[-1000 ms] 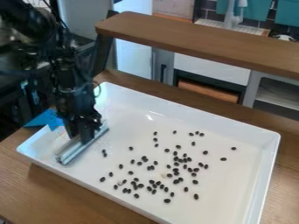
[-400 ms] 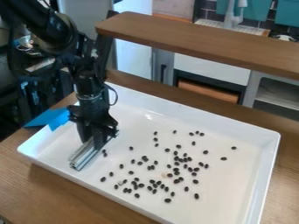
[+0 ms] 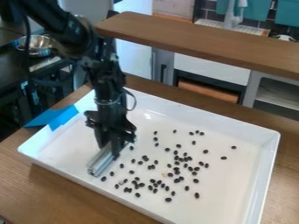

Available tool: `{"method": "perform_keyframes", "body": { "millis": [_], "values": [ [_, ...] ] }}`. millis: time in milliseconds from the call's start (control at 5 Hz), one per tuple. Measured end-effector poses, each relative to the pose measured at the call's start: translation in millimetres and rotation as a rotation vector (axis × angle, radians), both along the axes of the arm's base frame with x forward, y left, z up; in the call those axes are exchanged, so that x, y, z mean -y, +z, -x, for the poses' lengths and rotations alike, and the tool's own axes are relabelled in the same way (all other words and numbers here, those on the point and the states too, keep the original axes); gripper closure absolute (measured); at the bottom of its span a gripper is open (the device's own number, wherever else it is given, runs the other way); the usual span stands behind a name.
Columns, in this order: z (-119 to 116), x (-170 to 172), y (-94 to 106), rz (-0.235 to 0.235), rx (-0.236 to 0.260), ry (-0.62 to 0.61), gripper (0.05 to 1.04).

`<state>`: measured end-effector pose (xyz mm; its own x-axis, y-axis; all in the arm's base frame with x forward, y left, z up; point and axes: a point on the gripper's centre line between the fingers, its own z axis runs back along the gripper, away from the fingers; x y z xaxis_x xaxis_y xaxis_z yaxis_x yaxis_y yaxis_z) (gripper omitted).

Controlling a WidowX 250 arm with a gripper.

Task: Sweep into pile

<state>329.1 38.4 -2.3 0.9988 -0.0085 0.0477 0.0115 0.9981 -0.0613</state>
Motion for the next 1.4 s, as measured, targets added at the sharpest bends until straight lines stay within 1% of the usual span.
{"method": "perform_keyframes", "body": {
  "millis": [200,600,1000,1400],
  "values": [
    [1.0,10.8,-0.8,0.009,-0.013,0.006,0.735],
    [1.5,52.7,0.4,0.037,-0.034,-0.028,0.735],
    [-0.5,96.8,1.0,0.050,-0.020,-0.075,0.735],
    [12.6,149.1,6.9,0.118,-0.069,-0.119,0.735]
  ]
}}
